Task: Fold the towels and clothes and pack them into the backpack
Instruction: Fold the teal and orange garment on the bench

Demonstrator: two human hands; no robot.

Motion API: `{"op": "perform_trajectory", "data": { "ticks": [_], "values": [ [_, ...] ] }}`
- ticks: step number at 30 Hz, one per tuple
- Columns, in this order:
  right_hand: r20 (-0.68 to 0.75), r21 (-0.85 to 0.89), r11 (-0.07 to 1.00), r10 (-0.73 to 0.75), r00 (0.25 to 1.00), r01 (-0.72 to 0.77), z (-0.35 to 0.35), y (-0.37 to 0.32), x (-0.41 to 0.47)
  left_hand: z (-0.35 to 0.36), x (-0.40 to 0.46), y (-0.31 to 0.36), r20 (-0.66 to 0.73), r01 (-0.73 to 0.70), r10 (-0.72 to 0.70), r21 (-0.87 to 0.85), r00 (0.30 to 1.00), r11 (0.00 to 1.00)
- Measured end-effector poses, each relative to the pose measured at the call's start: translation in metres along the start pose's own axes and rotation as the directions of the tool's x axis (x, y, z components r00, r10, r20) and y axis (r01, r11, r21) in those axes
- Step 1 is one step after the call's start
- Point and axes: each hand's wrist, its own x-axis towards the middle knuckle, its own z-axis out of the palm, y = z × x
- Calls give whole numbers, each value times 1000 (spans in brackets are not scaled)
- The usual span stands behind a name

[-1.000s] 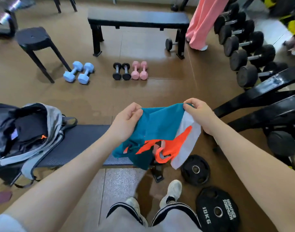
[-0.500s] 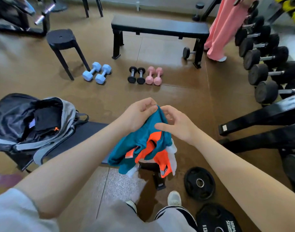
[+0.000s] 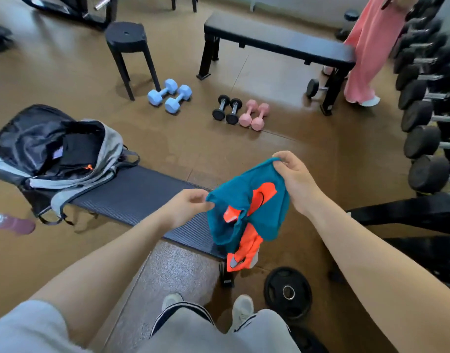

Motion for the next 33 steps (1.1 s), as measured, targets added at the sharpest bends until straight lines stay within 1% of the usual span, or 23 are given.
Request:
{"op": "perform_trajectory", "data": {
  "ticks": [1, 2, 4, 5, 7, 9, 11, 14, 15, 16, 17, 18, 19, 20, 21, 22, 24, 25, 26, 27, 29, 31, 33],
  "values": [
    [7, -19, 1000, 5, 1000, -5, -7, 2, 3, 3, -1, 3, -59, -18, 14, -59, 998, 998],
    [26, -87, 996, 7, 1000, -5, -14, 4, 5, 6, 0, 10, -109, -50, 38, -111, 993, 993],
    [96, -284, 959, 17, 995, 11, -24, 7, 7, 12, 5, 26, -186, -109, 74, -183, 980, 977],
    [132, -352, 936, 36, 991, 13, -27, 9, 8, 15, 8, 36, -215, -125, 81, -201, 973, 972],
    [181, -433, 901, 74, 981, 12, -29, 13, 7, 19, 13, 53, -242, -154, 103, -200, 965, 968],
    [216, -508, 860, 71, 974, 49, -28, 16, 8, 22, 17, 67, -237, -175, 149, -91, 960, 980],
    [282, -507, 856, 52, 958, 103, -27, 14, 5, 26, 19, 77, -224, -181, 180, 16, 958, 983],
    [430, -415, 894, 31, 903, 167, -21, 8, -2, 32, 18, 86, -218, -151, 169, 96, 961, 984],
    [474, -404, 893, 17, 880, 200, -17, 7, -4, 33, 17, 87, -213, -136, 157, 110, 964, 985],
    [507, -436, 854, -28, 862, 285, -13, 8, -5, 33, 15, 89, -210, -127, 146, 101, 967, 987],
    [524, -506, 767, -90, 847, 395, -9, 12, -3, 33, 13, 90, -210, -124, 137, 75, 968, 989],
    [539, -582, 648, -146, 830, 492, -4, 18, -1, 33, 10, 92, -207, -125, 132, 47, 969, 991],
    [545, -637, 544, -183, 818, 546, 1, 24, 1, 32, 8, 93, -204, -129, 132, 27, 970, 991],
    [543, -668, 483, -205, 815, 566, 6, 27, 3, 31, 5, 93, -203, -137, 137, 12, 970, 990],
    [536, -675, 468, -221, 815, 570, 10, 30, 5, 29, 3, 91, -217, -146, 144, 4, 966, 989],
    [526, -660, 489, -242, 816, 570, 13, 30, 5, 27, 1, 87, -252, -156, 152, 5, 956, 988],
    [478, -598, 595, -272, 835, 537, 17, 28, 6, 22, -3, 66, -336, -160, 149, -4, 930, 987],
    [453, -566, 649, -271, 850, 508, 18, 25, 6, 21, -5, 53, -343, -158, 131, -52, 930, 986],
    [432, -541, 692, -259, 864, 478, 18, 22, 6, 22, -8, 39, -318, -151, 110, -110, 942, 982],
    [416, -517, 729, -243, 876, 448, 19, 19, 6, 25, -9, 26, -283, -133, 92, -129, 955, 983],
    [394, -462, 792, -221, 892, 400, 21, 14, 8, 32, -5, 0, -267, -73, 59, -42, 962, 996],
    [374, -405, 843, -199, 906, 352, 20, 12, 9, 36, 2, -20, -329, -17, 29, 38, 944, 999],
    [361, -374, 874, -171, 917, 311, 16, 11, 12, 37, 9, -34, -320, -18, 10, -21, 947, 1000]
  ]
}}
